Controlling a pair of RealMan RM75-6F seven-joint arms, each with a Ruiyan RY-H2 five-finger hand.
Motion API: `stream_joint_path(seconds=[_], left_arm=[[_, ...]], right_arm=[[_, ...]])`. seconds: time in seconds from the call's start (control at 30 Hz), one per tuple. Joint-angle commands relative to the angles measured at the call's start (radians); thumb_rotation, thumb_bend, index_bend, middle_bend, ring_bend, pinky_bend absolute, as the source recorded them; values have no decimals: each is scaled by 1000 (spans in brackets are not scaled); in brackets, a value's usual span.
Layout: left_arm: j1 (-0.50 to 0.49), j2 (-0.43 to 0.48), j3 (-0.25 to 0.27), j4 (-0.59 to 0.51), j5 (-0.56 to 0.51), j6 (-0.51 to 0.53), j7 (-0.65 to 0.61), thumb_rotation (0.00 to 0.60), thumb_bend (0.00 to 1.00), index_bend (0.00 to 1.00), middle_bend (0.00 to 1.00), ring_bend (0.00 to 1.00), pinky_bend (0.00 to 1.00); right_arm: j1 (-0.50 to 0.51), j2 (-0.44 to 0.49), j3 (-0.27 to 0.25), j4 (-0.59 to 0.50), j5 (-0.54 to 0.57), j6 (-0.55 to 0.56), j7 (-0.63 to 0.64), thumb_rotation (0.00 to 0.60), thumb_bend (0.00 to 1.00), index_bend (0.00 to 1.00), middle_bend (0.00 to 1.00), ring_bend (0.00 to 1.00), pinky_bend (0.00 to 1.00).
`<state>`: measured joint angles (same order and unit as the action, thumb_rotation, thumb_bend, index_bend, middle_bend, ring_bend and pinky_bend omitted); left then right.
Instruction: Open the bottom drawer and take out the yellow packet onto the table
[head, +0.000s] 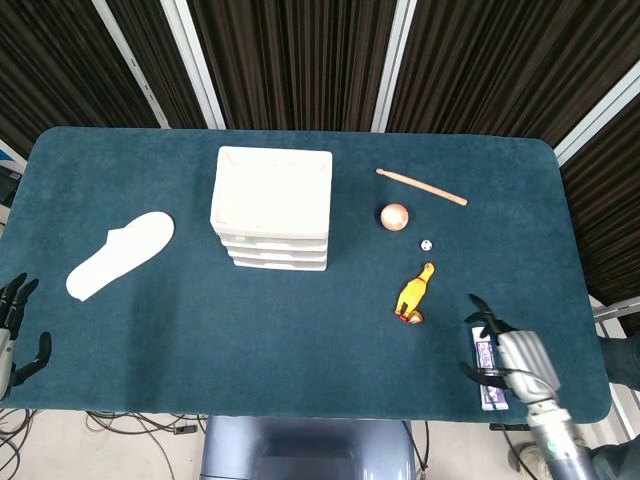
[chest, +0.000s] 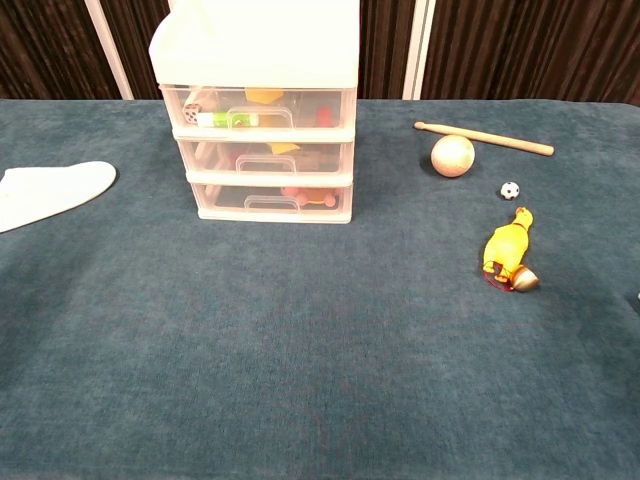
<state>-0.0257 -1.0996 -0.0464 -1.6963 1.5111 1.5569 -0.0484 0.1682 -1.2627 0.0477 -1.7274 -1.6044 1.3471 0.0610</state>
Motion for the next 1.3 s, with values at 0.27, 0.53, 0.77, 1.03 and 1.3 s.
stream_joint_path(seconds=[0.27, 0.53, 0.77, 1.03, 1.3], left_arm=[[-2, 5, -4, 1, -12, -9, -17, 600, 514, 30, 0, 0, 0], [-4, 13, -8, -1, -23, -15, -38, 600, 515, 30, 0, 0, 0], [-7, 17, -9, -5, -32, -25, -47, 600, 514, 30, 0, 0, 0], [-9, 22, -13, -11, -48, -37, -56, 600, 514, 30, 0, 0, 0], [-12, 29, -16, -18, -62, -49, -66, 600, 514, 30, 0, 0, 0]], right_arm=[[198, -219, 142, -61, 256, -256, -116, 600, 383, 25, 543, 711, 842], [315, -371, 238, -44, 513, -348, -183, 600, 419, 13, 785, 900, 943], [387, -485, 265, 8, 650, -353, -234, 600, 507, 0, 872, 989, 999], [454, -629, 309, 154, 679, -358, -171, 600, 518, 4, 890, 1000, 1000], [498, -743, 341, 297, 680, -372, -91, 600, 537, 6, 909, 1000, 1000]])
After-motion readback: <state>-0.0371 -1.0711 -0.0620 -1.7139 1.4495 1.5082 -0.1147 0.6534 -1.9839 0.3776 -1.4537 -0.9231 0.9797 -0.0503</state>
